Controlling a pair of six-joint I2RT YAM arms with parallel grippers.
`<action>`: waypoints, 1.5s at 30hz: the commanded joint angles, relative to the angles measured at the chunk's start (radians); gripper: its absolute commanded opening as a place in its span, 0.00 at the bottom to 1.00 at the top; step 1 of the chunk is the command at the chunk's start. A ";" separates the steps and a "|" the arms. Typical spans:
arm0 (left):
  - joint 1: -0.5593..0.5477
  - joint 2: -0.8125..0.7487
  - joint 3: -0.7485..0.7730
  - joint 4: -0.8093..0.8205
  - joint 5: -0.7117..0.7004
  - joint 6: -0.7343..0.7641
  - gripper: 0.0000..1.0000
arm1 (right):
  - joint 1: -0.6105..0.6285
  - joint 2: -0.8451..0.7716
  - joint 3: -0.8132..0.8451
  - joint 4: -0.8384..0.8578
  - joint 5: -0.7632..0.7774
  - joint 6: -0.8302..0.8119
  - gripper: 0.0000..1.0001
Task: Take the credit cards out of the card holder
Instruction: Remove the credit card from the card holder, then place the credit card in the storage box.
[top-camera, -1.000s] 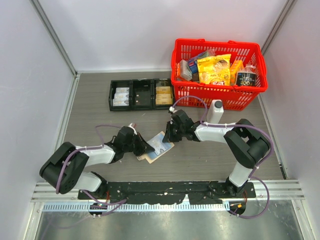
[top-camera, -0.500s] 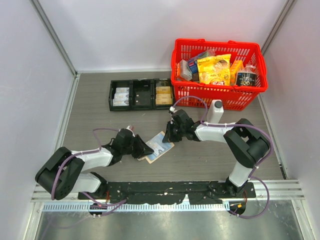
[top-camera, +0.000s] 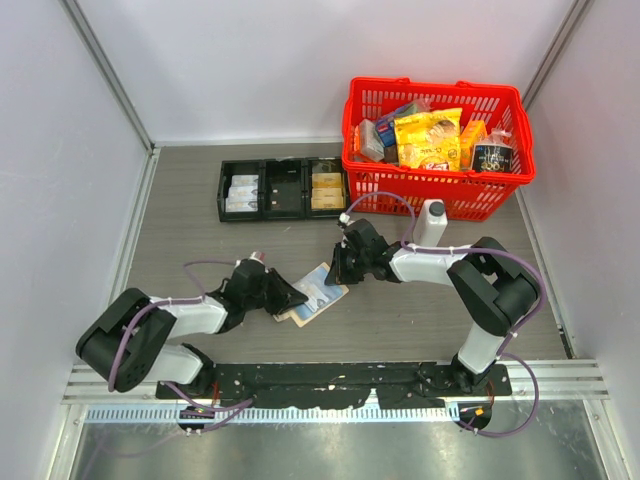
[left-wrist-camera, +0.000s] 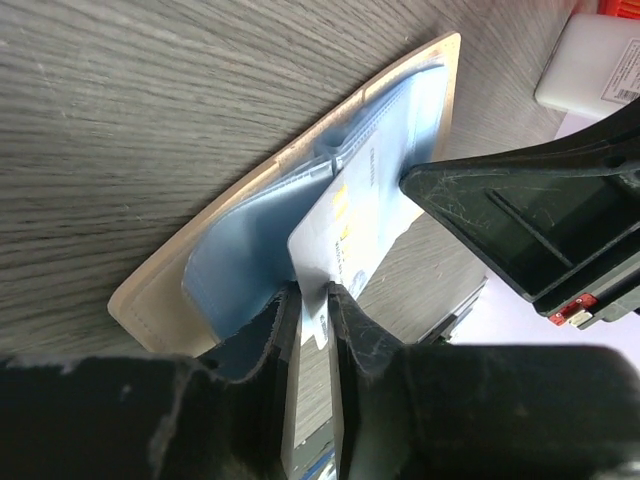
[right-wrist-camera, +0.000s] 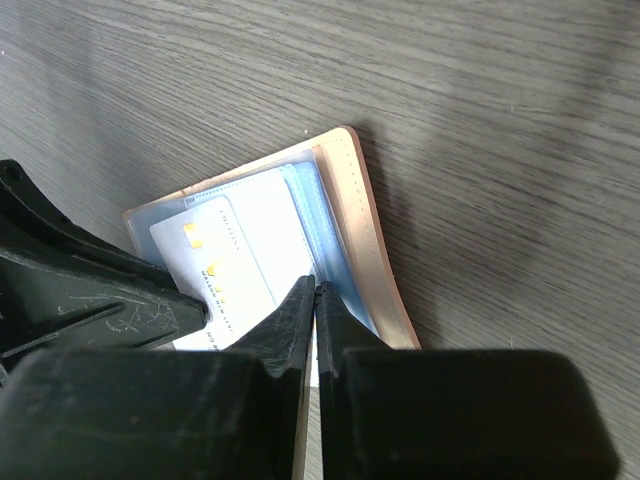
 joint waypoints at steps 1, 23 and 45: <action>0.001 0.024 -0.040 0.040 -0.054 -0.022 0.17 | -0.008 0.031 -0.032 -0.076 0.064 -0.022 0.09; 0.008 -0.840 0.011 -0.772 -0.387 -0.050 0.00 | -0.008 -0.009 -0.012 -0.099 0.087 -0.053 0.11; 0.374 -0.153 0.429 -0.132 -0.554 0.121 0.00 | -0.008 -0.532 -0.114 -0.184 0.238 -0.130 0.67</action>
